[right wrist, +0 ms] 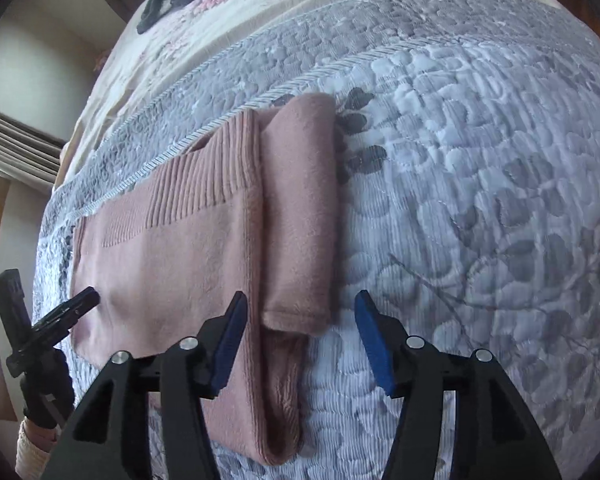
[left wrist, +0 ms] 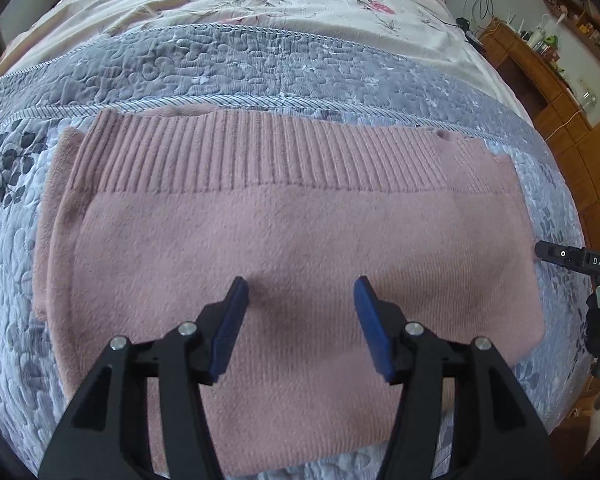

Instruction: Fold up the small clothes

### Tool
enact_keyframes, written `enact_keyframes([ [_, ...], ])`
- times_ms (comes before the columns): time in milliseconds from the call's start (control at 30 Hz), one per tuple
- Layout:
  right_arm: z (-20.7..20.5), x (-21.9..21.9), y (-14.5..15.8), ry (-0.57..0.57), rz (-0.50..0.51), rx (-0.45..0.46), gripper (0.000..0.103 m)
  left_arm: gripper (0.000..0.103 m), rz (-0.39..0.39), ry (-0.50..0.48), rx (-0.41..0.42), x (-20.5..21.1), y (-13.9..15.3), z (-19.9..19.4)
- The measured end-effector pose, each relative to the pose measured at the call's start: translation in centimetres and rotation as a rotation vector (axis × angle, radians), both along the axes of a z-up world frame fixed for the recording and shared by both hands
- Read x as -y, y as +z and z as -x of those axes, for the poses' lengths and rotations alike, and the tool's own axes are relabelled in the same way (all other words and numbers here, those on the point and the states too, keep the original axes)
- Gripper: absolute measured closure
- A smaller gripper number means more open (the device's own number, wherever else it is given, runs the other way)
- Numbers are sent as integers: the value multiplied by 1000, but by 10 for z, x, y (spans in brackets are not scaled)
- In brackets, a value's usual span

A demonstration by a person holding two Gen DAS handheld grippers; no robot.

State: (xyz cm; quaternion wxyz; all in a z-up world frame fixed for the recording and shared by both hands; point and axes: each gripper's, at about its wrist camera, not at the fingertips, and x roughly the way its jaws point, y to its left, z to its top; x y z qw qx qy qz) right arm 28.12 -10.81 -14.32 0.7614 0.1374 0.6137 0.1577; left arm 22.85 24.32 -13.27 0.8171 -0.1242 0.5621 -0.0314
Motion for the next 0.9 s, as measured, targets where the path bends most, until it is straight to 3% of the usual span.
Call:
enact_keyframes([
  [167, -15, -13, -15, 19, -42, -19, 48, 47, 18, 28, -24, -4, -16, -14],
  [400, -16, -17, -16, 35, -58, 15, 81, 46, 48, 17, -17, -8, -21, -14],
  [900, -16, -19, -24, 15, -56, 17, 84, 45, 65, 16, -7, -11, -27, -14],
])
